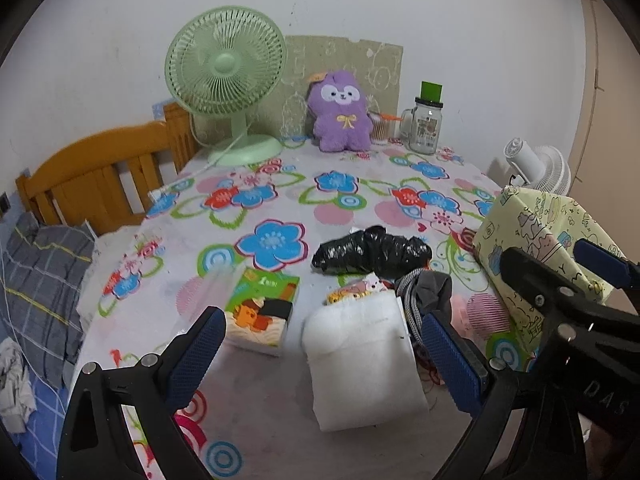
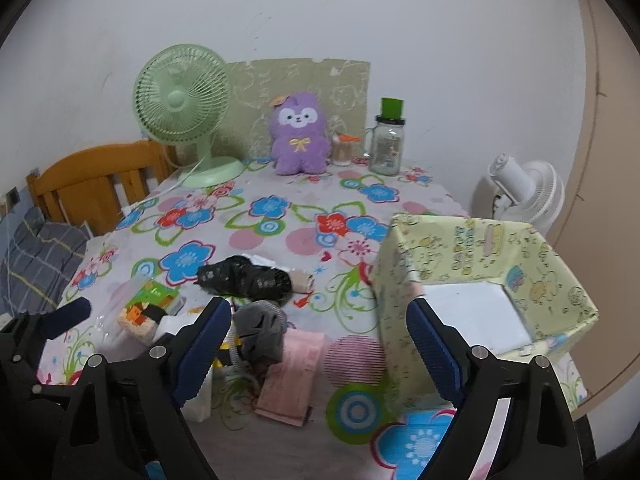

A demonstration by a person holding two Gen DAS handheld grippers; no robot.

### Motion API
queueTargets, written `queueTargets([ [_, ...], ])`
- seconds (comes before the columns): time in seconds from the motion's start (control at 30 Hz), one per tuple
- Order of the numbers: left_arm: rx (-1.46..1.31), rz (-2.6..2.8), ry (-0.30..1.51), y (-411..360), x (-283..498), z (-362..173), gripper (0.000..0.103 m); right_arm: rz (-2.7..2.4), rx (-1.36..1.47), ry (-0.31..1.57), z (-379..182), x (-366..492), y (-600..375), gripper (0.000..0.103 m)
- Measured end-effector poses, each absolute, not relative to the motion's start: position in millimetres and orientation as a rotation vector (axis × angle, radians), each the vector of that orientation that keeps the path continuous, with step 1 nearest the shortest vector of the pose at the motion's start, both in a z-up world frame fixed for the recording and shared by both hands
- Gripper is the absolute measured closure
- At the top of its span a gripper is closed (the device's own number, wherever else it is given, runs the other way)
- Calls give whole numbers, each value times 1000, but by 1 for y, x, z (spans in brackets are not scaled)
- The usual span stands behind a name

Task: Organize soft objects
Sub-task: 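Move left gripper to the white folded pad while right gripper reaches the gray cloth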

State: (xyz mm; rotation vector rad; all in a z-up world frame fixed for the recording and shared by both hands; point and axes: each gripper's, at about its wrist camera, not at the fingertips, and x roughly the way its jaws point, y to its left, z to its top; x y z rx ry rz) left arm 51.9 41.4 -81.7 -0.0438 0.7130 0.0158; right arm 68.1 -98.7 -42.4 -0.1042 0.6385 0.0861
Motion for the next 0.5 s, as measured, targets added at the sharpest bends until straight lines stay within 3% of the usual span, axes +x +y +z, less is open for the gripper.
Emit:
queueTargets([
  [0.5,-87,-22,805,39,68,-110,13,152,-144,731,-72,87,-75,21],
])
